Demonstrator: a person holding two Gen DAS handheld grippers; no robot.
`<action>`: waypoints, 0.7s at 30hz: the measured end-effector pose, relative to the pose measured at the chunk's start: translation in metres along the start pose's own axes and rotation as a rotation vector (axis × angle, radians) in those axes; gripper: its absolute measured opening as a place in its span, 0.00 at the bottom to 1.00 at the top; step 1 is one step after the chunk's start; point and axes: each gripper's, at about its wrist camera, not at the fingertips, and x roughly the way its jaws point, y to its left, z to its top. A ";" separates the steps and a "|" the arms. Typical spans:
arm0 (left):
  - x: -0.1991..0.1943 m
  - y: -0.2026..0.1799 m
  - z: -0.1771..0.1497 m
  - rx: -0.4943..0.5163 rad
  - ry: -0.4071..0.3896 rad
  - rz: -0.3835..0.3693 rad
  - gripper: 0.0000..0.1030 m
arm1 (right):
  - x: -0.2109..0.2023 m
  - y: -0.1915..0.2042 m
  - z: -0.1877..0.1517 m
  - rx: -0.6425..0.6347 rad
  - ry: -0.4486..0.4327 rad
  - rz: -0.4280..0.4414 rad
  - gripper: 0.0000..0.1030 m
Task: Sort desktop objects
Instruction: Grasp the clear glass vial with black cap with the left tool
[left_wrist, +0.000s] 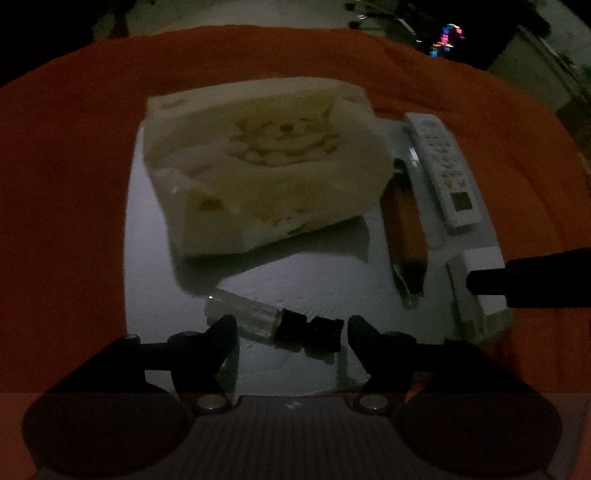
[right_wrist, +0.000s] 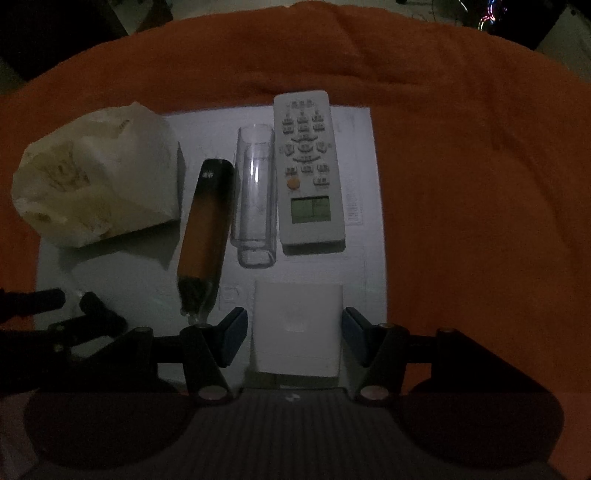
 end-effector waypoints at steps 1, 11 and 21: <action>0.000 -0.002 0.000 0.021 -0.001 0.003 0.70 | 0.001 0.000 0.000 0.000 0.006 -0.001 0.59; -0.007 -0.007 0.003 0.122 -0.053 0.090 0.95 | 0.012 0.002 -0.001 0.017 0.040 -0.004 0.69; 0.015 -0.012 0.004 0.152 -0.023 0.097 0.95 | 0.015 0.007 -0.004 -0.007 0.042 -0.021 0.69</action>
